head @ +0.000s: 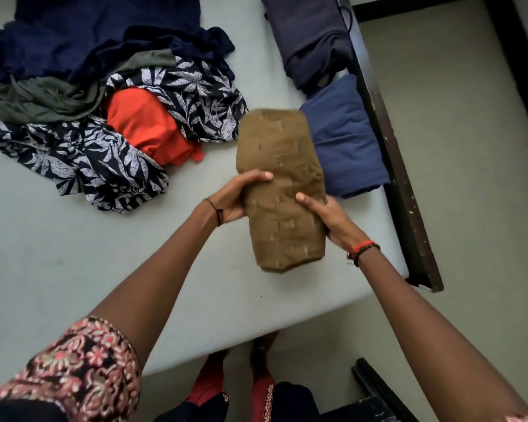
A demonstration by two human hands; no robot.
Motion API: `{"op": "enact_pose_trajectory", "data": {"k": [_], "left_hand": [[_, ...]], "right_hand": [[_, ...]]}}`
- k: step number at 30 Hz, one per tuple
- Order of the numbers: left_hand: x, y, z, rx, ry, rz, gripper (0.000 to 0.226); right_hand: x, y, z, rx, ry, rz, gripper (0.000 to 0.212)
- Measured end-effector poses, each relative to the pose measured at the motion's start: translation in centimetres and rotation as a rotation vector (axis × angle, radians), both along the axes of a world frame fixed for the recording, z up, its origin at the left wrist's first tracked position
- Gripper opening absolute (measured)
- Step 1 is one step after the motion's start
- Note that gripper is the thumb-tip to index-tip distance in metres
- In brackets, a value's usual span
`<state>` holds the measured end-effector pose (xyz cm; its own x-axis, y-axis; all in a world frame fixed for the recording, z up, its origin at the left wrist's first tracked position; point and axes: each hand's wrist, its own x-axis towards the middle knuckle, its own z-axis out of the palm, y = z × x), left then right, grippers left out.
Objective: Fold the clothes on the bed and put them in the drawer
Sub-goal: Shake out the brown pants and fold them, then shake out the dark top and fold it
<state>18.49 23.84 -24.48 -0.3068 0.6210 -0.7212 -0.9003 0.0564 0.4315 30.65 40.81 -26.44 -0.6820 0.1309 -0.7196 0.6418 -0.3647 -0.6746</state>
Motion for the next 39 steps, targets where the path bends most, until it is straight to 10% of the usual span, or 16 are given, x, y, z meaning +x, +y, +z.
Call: {"op": "enact_pose_trajectory", "data": {"k": [10, 24, 39], "left_hand": [[4.7, 1.1, -6.4, -0.399, 0.291, 0.267, 0.076], [8.5, -3.1, 0.6, -0.601, 0.231, -0.262, 0.029], [-3.2, -12.8, 7.1, -0.659, 0.672, -0.12, 0.015]], "right_hand": [[-3.5, 0.0, -2.8, 0.56, -0.043, -0.074, 0.044], [3.1, -3.0, 1.3, 0.74, -0.421, 0.035, 0.035], [-8.5, -9.4, 9.1, 0.814, -0.137, 0.217, 0.006]]}}
